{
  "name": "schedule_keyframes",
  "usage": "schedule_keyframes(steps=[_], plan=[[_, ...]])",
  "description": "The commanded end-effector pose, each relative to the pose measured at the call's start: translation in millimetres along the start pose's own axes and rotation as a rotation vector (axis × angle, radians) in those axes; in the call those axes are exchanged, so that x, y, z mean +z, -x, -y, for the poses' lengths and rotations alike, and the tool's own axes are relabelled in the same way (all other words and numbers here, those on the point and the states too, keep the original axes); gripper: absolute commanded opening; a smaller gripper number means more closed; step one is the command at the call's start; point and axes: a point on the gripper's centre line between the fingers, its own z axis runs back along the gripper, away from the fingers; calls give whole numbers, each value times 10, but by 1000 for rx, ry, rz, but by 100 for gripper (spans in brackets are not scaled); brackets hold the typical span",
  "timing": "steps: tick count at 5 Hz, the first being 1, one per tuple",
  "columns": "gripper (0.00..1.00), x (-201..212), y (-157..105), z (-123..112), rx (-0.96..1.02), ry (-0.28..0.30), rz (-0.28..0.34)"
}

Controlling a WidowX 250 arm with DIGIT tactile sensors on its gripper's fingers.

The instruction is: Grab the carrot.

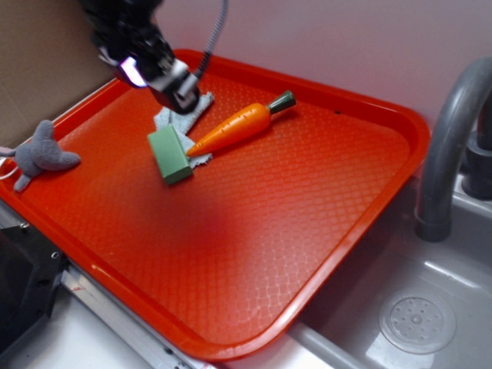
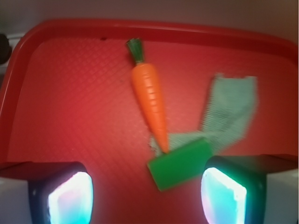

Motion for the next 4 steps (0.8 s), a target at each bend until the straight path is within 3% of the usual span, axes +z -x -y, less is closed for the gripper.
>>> schedule_keyframes(steps=[1,2,4], plan=[[100,-232,-407,-129,19,-38,12],[100,-380,-558,-155,8,-33,-6],[100,-795,-620,-10,-88,16,-86]])
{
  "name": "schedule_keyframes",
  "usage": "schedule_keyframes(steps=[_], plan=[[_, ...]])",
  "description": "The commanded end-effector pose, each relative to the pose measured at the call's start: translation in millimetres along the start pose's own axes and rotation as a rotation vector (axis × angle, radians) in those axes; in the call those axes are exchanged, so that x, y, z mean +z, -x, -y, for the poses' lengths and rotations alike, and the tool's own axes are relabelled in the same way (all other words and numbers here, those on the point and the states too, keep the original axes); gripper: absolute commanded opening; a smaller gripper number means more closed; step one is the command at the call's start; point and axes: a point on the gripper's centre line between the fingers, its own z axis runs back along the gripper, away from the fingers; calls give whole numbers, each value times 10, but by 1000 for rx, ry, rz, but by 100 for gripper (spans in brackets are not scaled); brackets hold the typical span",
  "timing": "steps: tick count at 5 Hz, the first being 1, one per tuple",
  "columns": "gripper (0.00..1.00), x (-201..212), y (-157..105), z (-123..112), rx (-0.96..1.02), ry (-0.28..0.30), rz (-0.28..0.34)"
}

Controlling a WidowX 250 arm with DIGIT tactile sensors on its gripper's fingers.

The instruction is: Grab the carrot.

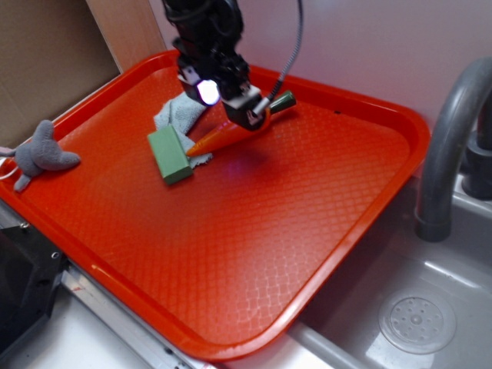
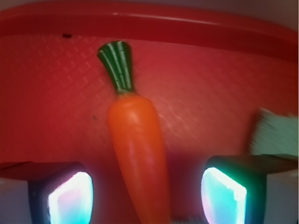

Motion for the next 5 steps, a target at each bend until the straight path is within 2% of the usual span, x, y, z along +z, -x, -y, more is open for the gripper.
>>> schedule_keyframes(steps=[1,2,4,5], plan=[[100,-146,-130,148,-91,32,-3],[0,-161,-141,115,-83,-10,-15],[0,-100,-122,98,-80,-37,5],[0,225,-32,63,-25,-87,-57]])
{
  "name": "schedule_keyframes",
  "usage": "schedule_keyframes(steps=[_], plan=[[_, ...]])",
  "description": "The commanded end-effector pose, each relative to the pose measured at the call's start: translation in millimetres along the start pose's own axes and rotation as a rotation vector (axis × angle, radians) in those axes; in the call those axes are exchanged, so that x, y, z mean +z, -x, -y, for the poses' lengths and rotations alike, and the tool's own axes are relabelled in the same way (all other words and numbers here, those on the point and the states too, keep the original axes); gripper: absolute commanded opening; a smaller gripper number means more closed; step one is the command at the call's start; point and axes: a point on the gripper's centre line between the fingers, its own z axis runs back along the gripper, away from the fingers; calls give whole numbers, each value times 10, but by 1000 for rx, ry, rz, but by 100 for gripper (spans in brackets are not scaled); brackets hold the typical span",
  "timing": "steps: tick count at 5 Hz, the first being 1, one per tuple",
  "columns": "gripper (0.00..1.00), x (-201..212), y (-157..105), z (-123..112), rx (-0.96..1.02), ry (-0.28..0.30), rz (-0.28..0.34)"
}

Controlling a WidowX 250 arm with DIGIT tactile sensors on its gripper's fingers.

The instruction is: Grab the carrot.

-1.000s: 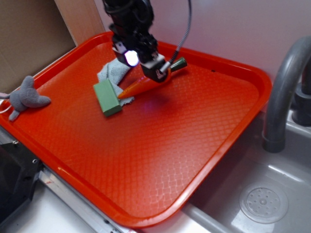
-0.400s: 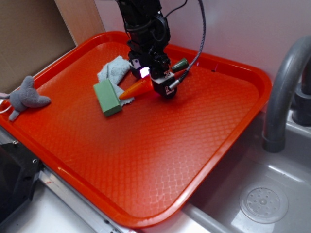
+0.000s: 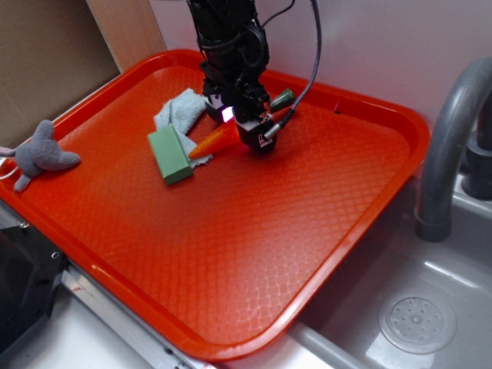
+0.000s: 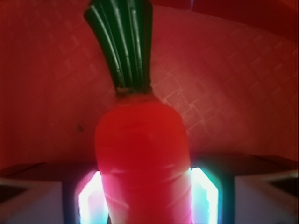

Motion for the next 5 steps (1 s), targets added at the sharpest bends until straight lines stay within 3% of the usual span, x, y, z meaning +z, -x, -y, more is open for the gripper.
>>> schedule_keyframes(steps=[1,2,3,5], plan=[[0,994,278,93,121,-92,9],[0,1363,513,170,139,-85,23],[0,1722,751,219,153,-2,24],[0,1920,927,257,113,72,62]])
